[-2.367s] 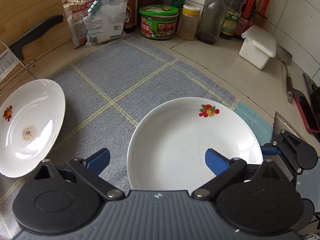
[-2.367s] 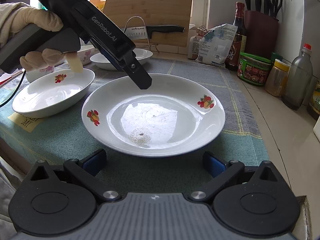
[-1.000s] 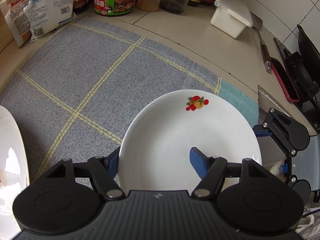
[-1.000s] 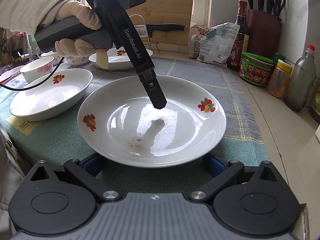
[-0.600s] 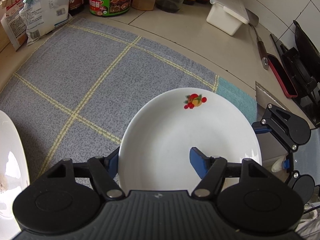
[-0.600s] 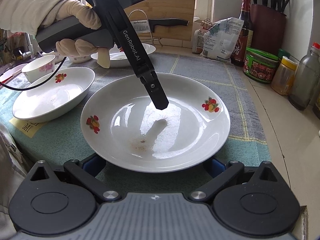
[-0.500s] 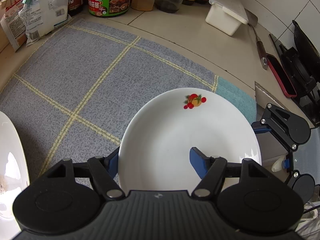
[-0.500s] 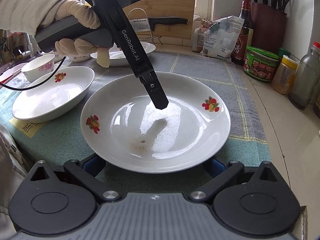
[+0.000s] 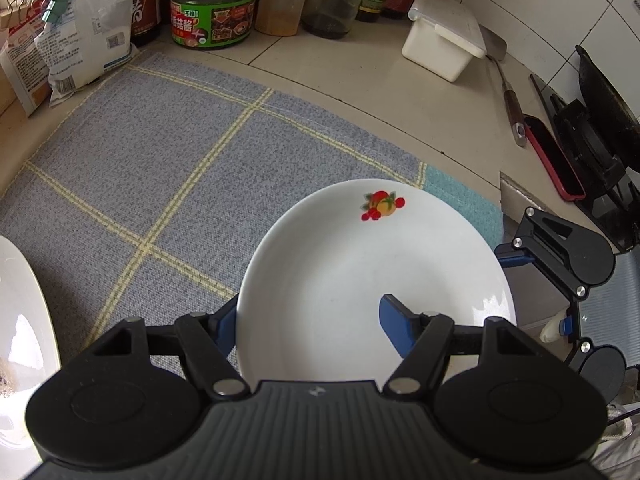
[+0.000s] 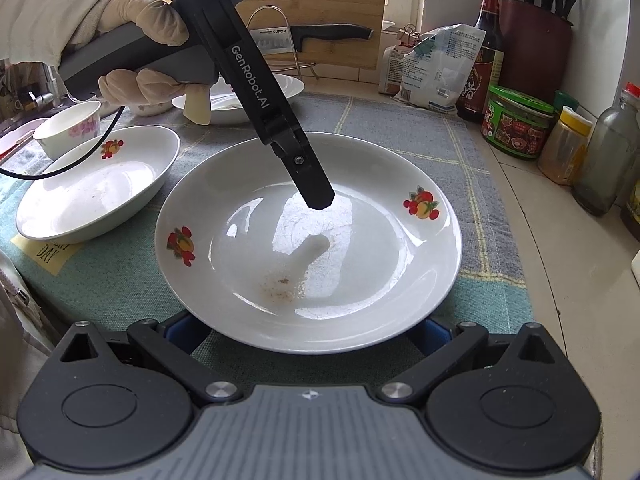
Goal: Organize plates and bowls
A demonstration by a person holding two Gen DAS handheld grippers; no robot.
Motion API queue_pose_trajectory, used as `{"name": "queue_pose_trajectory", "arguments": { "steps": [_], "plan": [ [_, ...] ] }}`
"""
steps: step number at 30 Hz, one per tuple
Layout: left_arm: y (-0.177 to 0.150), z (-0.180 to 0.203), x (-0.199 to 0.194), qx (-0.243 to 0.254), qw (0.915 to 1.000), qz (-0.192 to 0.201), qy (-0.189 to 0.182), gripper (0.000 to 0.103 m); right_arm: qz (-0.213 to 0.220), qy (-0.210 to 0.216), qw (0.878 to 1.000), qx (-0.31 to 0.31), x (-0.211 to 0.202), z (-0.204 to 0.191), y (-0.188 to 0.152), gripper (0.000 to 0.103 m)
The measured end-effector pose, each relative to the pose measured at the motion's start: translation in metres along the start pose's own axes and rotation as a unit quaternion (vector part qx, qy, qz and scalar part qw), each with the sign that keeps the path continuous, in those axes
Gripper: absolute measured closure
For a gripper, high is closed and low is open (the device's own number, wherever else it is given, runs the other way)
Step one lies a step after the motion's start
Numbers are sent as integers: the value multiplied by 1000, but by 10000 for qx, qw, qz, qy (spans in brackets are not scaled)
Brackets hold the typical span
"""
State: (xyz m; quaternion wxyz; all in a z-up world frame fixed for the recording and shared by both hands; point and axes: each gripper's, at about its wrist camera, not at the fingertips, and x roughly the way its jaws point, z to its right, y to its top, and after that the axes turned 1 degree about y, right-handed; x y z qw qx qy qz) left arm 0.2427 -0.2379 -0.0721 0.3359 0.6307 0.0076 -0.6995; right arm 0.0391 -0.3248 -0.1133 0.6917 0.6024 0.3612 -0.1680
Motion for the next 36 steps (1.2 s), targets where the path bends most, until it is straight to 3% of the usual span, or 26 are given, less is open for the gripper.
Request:
{"name": "queue_pose_trajectory", "arguments": {
  "steps": [21,36],
  "plan": [
    [42,-30,-9,-201,9987,448,136,33,14,-99,9994,-344,11,31,39,0],
    [71,-64,12,-285,9972,632,292,33,8,-119,9988,-475,45,72,73,0]
  ]
}}
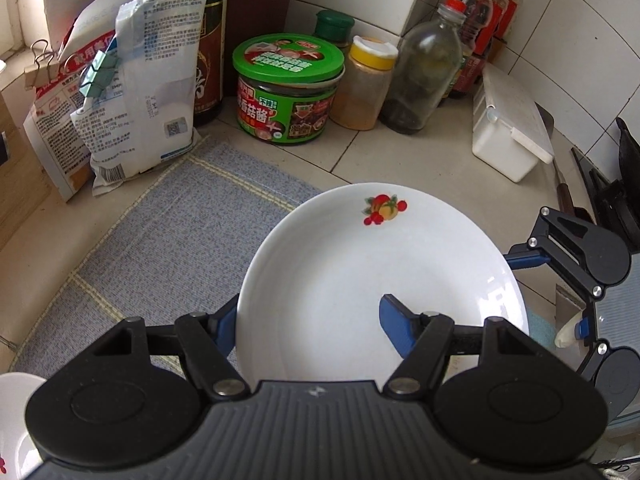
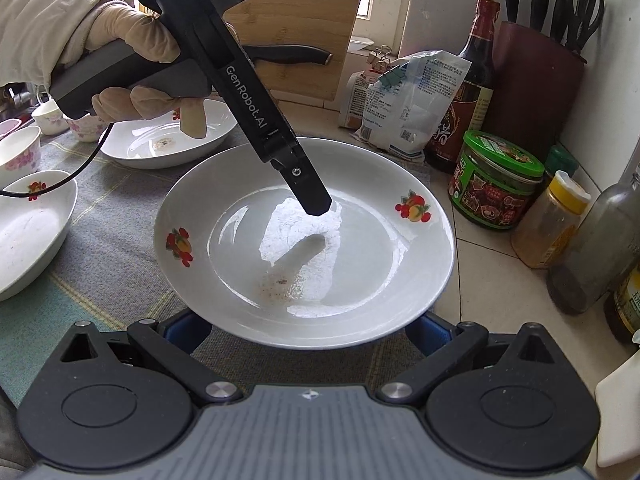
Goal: Organize plates and bowls
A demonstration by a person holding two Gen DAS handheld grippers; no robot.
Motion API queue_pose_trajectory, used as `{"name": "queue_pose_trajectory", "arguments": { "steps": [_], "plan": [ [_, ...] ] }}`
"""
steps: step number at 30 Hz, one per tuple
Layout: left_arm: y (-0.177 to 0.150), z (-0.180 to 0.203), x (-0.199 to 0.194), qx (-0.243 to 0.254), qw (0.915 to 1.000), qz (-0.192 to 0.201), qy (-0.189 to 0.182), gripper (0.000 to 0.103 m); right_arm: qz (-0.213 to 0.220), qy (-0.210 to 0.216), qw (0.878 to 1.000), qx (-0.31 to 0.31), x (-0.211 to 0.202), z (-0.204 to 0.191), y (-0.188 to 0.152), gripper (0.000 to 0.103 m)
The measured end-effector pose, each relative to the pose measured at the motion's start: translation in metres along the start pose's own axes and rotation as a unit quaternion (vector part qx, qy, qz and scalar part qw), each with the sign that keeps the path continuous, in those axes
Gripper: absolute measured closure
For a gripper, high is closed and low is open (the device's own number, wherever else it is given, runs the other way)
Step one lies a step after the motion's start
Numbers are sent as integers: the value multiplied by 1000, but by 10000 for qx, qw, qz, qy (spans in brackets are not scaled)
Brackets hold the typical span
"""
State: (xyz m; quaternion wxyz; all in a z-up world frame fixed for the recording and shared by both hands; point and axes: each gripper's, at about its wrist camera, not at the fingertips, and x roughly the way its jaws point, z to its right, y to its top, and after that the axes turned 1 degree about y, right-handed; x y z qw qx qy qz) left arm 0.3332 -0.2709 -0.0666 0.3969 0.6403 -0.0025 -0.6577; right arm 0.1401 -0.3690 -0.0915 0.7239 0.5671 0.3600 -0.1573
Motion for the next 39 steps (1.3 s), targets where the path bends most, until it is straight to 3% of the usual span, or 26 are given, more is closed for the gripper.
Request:
{"name": "queue_pose_trajectory", "arguments": {
  "steps": [12,35,39],
  "plan": [
    [15,-13,21,42,9999,-27,126,33,-53,33,9999,156,25,21,5,0],
    [21,-22,40,71,9995,17,294,33,-141,-123,9995,244,45,24,4,0],
    [19,-18,37,213,9990,61,396,27,-132,-109,9995,277,44,24,3,0]
  ]
}}
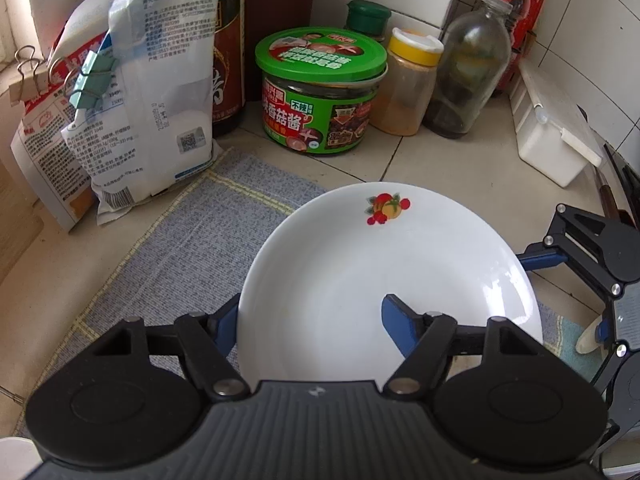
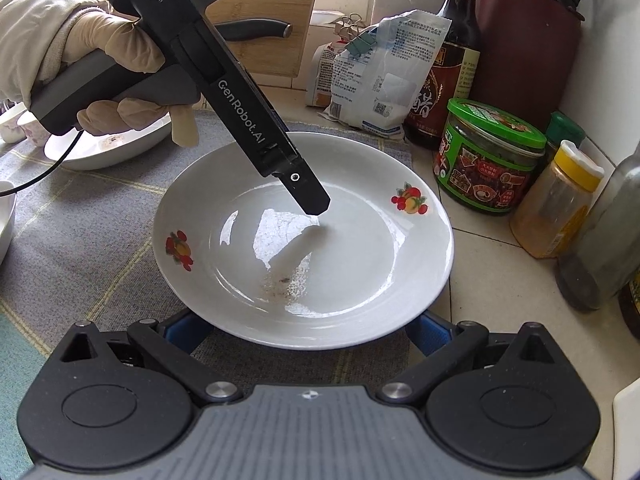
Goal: Organize plates and bowls
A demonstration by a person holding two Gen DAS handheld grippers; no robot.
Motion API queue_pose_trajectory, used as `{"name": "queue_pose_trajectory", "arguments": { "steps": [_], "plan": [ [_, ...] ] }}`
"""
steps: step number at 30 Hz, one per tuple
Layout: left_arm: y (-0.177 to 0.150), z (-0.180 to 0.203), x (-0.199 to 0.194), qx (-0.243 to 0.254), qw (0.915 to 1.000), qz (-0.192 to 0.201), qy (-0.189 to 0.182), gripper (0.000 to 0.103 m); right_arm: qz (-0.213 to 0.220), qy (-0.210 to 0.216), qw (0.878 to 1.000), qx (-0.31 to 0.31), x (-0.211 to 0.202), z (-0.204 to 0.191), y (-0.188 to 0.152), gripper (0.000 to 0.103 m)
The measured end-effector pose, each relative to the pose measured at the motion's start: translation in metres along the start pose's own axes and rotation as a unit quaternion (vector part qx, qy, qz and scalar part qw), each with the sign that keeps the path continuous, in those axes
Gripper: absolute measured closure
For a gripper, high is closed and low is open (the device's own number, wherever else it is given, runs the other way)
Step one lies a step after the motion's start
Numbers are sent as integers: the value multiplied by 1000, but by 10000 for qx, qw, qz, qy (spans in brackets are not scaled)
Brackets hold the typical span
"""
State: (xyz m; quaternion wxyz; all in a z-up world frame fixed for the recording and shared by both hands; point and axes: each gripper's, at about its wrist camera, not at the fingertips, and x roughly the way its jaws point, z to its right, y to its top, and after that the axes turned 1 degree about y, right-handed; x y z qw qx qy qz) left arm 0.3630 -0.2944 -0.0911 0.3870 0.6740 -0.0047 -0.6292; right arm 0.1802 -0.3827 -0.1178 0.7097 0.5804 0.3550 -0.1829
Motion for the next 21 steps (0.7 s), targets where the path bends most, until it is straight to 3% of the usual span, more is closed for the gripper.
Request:
{"name": "queue_pose_trajectory", "arguments": {
  "steps": [3,12,17,21],
  "plan": [
    [-1,4,-9,78,9998,113,128,22,-22,-32,10000,25,-1,0,0,0],
    [-8,26,-55,162,9981,428,413,19,-67,-241,9994,229,-21,-5,-1,0],
    [-19,50,-99,116,9950,786,607,18,41,-299,9989,360,-42,-13,3,0],
    [-38,72,-134,101,9892,1191,854,9,116,-386,9982,440,-62,-23,7,0]
  ]
}}
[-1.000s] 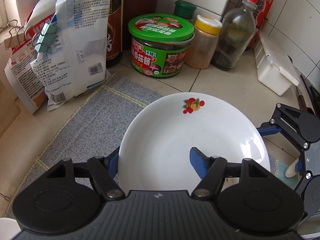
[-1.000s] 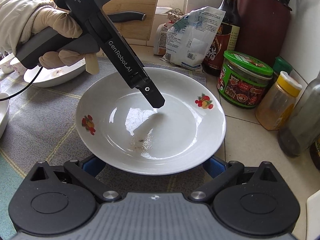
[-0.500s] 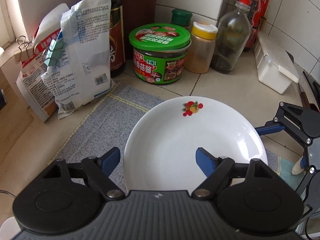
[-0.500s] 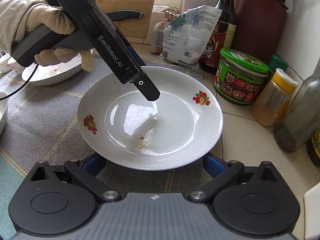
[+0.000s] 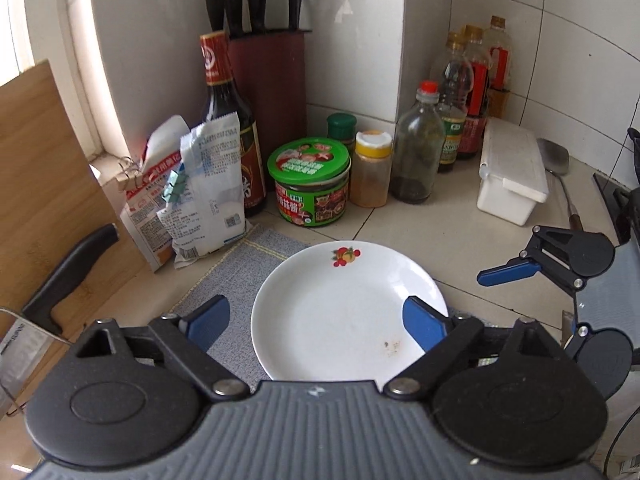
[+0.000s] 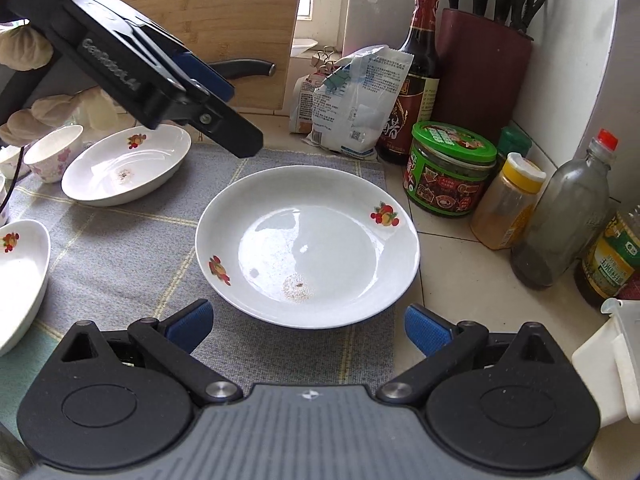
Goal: Organize plates and bowls
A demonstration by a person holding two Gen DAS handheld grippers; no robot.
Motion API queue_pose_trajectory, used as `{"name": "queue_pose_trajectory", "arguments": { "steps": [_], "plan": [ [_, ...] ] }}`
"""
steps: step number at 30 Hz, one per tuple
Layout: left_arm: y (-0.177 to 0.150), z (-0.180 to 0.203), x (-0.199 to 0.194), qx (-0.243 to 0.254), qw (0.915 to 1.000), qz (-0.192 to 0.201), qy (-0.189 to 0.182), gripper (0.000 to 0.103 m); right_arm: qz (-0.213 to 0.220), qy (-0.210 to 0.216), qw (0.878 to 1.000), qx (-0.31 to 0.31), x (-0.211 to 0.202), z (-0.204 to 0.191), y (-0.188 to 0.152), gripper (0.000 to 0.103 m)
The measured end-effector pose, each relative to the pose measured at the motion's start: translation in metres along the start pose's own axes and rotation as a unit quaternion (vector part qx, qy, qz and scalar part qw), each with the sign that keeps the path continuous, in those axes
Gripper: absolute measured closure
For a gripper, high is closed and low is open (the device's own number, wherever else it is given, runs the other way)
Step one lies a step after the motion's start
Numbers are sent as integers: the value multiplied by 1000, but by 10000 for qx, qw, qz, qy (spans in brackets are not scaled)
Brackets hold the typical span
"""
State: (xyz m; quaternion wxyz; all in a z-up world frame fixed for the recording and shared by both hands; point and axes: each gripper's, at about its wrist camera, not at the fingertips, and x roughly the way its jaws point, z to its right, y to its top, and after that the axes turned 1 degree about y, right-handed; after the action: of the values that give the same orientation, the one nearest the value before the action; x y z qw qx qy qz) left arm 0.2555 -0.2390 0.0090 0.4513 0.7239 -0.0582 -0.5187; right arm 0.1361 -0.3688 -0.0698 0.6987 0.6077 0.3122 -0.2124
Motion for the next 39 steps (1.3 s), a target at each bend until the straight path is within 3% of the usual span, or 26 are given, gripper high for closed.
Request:
{"name": "queue_pose_trajectory", "arguments": {
  "steps": [10,16,27,39],
  "plan": [
    [-55,41,-73,-542,9956,386,653,7,327,168,9988,308,-39,-27,-15,0],
    [-97,66,-100,-1047,9890,461,939,7,447,332,9975,439,-56,-39,-34,0],
    [-159,108,-139,-1382,9789,472,1429,7,582,677,9950,453,-85,-64,-62,0],
    [-202,92,-167,-1598,9724,214,1684,7,619,1110,9917,190,-89,-99,-73,0]
  ]
}}
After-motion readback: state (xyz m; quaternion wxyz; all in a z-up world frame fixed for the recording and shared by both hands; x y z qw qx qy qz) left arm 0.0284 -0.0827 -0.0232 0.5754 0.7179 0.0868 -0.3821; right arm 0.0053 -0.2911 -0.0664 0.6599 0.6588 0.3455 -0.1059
